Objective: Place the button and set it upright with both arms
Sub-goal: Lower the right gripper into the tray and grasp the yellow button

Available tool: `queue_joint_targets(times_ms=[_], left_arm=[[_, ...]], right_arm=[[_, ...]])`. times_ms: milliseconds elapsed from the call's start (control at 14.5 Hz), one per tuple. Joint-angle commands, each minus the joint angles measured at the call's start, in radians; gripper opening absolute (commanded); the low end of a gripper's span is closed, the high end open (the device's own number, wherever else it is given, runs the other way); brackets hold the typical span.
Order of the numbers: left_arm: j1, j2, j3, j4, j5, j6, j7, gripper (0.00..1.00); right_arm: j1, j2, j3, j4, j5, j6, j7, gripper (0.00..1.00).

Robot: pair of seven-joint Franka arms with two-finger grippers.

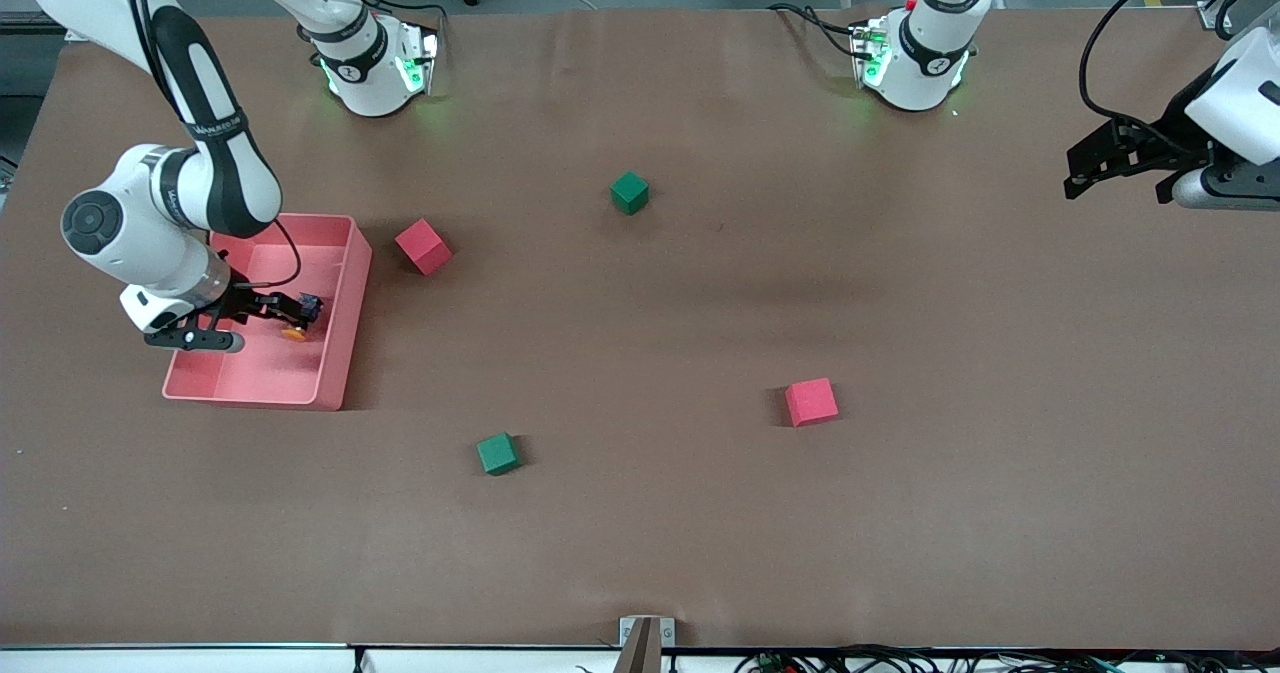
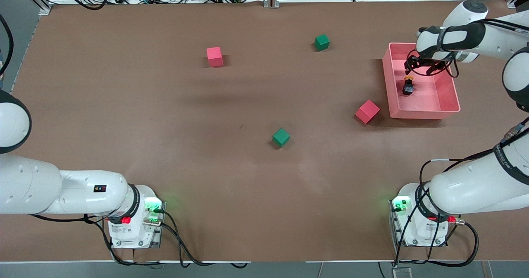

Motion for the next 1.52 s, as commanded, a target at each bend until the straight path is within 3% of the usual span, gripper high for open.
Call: queue_joint_targets(times_ms=[0, 967, 1243, 1450], left_arm=[[0.0, 0.009, -0.009, 0.019, 0.001, 0.001, -0.011, 1.0], [-0.002, 0.023, -0.016, 0.017, 0.046, 0.033, -0.058, 1.0], [0.003, 0.015, -0.033, 0.013, 0.052, 0.022, -0.053, 1.0], [0.006, 0.013, -0.033, 0.013, 0.052, 0.013, -0.044, 1.0]], right_arm=[[-0.003, 0.016, 0.002, -0.015, 0.029, 0.032, 0.004, 0.93], [0.012, 0.122, 0.004, -0.009, 0.092, 0.149, 0.003, 0.87], [0.02, 0.133, 0.004, -0.008, 0.095, 0.163, 0.003, 0.72], [0.021, 0.134, 0.004, -0.009, 0.095, 0.163, 0.001, 0.53]])
